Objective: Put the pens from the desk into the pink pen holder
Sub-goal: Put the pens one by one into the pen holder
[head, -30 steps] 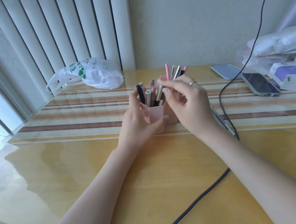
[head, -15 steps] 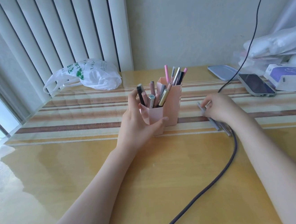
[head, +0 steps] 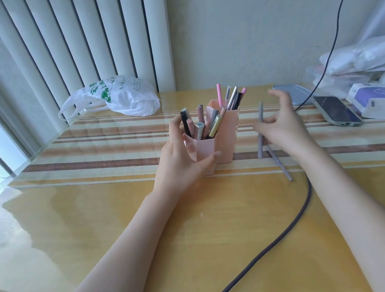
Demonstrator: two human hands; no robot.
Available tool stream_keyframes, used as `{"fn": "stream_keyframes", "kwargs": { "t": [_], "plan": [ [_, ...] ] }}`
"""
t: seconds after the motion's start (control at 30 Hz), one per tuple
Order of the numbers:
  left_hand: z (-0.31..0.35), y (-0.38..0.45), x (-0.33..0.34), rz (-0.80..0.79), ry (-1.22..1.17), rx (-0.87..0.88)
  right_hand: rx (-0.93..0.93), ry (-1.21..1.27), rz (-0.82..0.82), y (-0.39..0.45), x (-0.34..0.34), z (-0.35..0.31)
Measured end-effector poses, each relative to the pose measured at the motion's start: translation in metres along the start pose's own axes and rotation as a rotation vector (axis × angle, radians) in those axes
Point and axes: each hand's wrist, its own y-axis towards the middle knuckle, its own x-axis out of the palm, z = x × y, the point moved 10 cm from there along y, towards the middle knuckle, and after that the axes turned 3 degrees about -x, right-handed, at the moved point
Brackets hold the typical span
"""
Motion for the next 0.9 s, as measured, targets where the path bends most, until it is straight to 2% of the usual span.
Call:
{"fn": "stream_keyframes", "kwargs": {
  "t": [0.1,0.2,0.4,0.5,0.6,0.8,0.9],
  "plan": [
    [0.0,0.001,0.0,0.003,0.005,0.002,-0.054,0.324,0.104,-0.001,-0.012,-0.014],
    [0.0,0.001,0.001,0.0,0.01,0.006,-0.217,0.543,0.2,-0.007,-0.026,-0.036],
    [-0.001,0.001,0.0,0.004,0.018,0.01,-0.639,0.513,0.475,-0.05,-0.057,-0.089],
    [-0.001,0.001,0.001,0.002,0.023,0.016,-0.799,0.508,0.47,-0.069,-0.052,-0.113],
    [0.0,0.001,0.001,0.003,0.02,0.017,-0.842,0.488,0.401,-0.082,-0.032,-0.125],
    [0.001,0.001,0.002,-0.003,-0.01,0.011,-0.78,0.518,0.255,-0.083,0.003,-0.119],
    [0.001,0.0,0.002,-0.009,-0.003,0.022,-0.732,0.423,0.198,-0.075,0.017,-0.109]
  ]
}}
